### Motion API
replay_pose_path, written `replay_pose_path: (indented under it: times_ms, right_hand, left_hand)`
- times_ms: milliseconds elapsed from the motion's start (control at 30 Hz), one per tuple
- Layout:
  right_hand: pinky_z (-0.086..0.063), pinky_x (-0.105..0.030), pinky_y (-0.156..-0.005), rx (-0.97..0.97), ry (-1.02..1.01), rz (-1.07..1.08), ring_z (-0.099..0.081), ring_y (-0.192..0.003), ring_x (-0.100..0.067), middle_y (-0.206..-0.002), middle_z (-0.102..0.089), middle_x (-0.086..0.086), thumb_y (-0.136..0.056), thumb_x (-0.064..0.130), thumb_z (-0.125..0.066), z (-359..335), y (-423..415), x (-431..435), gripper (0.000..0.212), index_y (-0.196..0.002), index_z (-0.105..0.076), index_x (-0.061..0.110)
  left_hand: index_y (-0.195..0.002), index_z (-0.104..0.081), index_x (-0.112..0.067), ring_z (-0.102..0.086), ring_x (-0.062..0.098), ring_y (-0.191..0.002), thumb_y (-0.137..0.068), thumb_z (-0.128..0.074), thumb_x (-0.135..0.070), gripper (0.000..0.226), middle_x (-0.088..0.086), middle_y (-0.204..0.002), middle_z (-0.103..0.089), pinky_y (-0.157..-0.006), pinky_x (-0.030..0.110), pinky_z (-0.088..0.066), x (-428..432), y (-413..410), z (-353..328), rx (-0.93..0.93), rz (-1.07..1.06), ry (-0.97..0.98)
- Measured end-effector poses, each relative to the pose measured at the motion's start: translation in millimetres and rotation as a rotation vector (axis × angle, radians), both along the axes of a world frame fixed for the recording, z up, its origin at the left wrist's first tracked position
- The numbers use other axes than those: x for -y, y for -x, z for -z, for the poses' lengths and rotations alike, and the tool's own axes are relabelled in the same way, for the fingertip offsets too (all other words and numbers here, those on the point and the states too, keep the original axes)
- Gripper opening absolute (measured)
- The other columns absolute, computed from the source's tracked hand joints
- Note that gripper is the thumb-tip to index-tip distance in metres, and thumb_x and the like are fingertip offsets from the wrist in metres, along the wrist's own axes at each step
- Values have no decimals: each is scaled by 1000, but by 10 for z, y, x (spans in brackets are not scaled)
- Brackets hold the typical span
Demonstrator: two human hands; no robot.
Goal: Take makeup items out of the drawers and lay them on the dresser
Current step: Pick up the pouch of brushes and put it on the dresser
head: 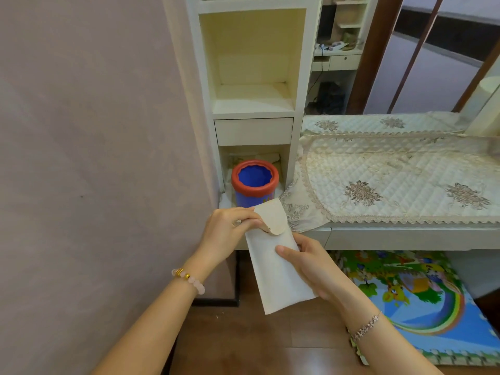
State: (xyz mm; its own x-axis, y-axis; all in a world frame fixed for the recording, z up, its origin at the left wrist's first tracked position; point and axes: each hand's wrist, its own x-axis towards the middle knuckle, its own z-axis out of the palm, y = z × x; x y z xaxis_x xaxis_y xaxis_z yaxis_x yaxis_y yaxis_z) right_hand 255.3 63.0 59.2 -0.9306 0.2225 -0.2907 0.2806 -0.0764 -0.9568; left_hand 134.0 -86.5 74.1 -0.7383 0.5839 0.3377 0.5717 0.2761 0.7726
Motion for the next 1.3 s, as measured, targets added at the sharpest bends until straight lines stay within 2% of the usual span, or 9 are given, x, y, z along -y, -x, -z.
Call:
replay_pose_path:
  times_ms: [233,433,533,700,800,900,1033,1133,1300]
  right_hand:
    - [-55,-44,-85,47,-49,-43,-70,-89,-23,-99,-73,-5,-88,17,-59,99,-21,-67,19,-107,-64,18]
    - [-56,-40,-82,43,-39,-40,-70,-88,-21,-97,-73,-3,-88,17,-60,157,-46,-19,19,-105,-65,21]
    - [-56,-39,-80,46,-23,-34,-70,-88,-22,-97,-74,-3,-88,16,-60,160,-61,-45,19,-105,-65,21]
    - [-56,-41,-81,33,12,-15,-70,-90,-24,-100,-73,-5,-88,16,-60,146,-66,-83,20,-108,-64,19]
    - [-55,-44,-83,23,38,-1,-69,-91,-26,-101,-73,-6,-88,15,-61,144,-55,-92,21,-108,-64,19]
    - [-55,-44,-83,9,39,-1,-69,-92,-27,-101,-73,-6,-87,15,-62,148,-55,-92,22,-109,-64,20]
    - [-55,-42,-82,-14,38,0,-69,-92,-25,-102,-73,-6,-82,18,-65,149,-64,-90,29,-111,-64,21]
    - [-56,-41,-80,-21,37,8,-69,-92,-25,-102,-72,-6,-84,16,-66,144,-67,-88,29,-113,-63,19]
    - [-57,-33,-72,-10,30,66,-71,-87,-21,-100,-73,-4,-83,13,-67,162,-76,-76,31,-112,-61,17]
  left_hand:
    - [-70,-68,-31,-58,-3,-66,-87,-61,-13,26,-18,-65,-66,-62,24,-47,-88,281,-109,356,-175,-233]
    - [-94,-62,-25,-62,16,-83,-87,-61,-12,14,-6,-91,-66,-66,26,-52,-74,448,-21,468,-334,-359]
    - [-116,-55,-24,-56,8,-94,-85,-61,-5,37,-10,-110,-55,-81,18,-48,-67,424,20,309,-320,-305]
    - [-118,-62,-11,-49,15,-119,-89,-55,-4,31,2,-125,-58,-103,11,-27,9,283,145,-273,-184,16]
    - [-126,-57,-16,-36,12,-133,-93,-52,-24,34,-2,-138,-49,-110,26,-25,23,187,210,-82,-85,89]
    - [-130,-50,-24,-32,4,-132,-86,-57,-36,47,-9,-143,-40,-107,20,-26,27,118,230,176,-11,46]
    - [-124,-48,-31,-51,5,-117,-79,-71,-19,52,-7,-127,-55,-95,24,-44,20,32,251,495,26,-80]
    - [-119,-53,-19,-60,9,-106,-76,-70,-1,50,1,-118,-62,-83,18,-48,11,-5,255,631,53,-212]
    - [-119,-53,-10,-67,24,-98,-80,-65,0,42,11,-107,-69,-78,34,-55,13,-48,249,834,46,-309]
